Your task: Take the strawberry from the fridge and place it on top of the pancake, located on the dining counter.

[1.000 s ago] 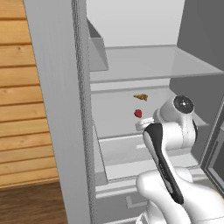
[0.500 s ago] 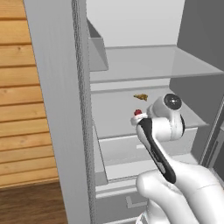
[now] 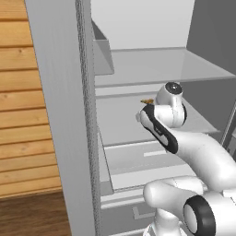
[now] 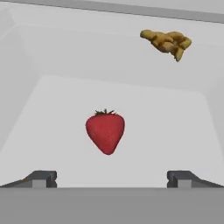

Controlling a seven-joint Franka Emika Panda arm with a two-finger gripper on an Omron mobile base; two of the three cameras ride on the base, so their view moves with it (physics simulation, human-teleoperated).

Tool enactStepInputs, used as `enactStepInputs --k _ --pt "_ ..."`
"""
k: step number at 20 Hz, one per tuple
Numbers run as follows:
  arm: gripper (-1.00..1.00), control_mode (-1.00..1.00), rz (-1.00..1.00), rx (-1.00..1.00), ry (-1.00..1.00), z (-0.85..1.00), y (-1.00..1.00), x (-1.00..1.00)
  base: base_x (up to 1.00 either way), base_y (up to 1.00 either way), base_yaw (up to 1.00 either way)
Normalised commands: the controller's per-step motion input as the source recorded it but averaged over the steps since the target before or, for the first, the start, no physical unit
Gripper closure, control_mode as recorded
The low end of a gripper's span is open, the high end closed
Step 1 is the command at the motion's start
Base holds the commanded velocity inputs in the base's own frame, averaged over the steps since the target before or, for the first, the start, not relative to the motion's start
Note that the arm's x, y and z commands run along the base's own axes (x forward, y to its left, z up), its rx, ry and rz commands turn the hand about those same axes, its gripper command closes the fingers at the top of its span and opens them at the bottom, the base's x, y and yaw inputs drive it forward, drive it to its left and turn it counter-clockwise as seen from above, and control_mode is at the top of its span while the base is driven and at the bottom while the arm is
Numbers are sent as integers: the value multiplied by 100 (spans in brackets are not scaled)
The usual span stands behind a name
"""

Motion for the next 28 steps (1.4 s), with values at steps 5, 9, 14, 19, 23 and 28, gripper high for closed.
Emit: enactStepInputs --k 5,9,14,19,23,28 --pt "-100 -100 0 0 0 -26 2 26 0 0 0" --pt "-100 -100 0 0 0 -29 0 25 0 0 0" --pt "-100 -100 0 0 0 -4 0 38 0 0 0" --pt "-100 -100 0 0 0 0 0 27 0 0 0" --pt "-100 -100 0 0 0 -12 1 3 0 0 0" --pt "-100 -100 0 0 0 -19 8 1 0 0 0"
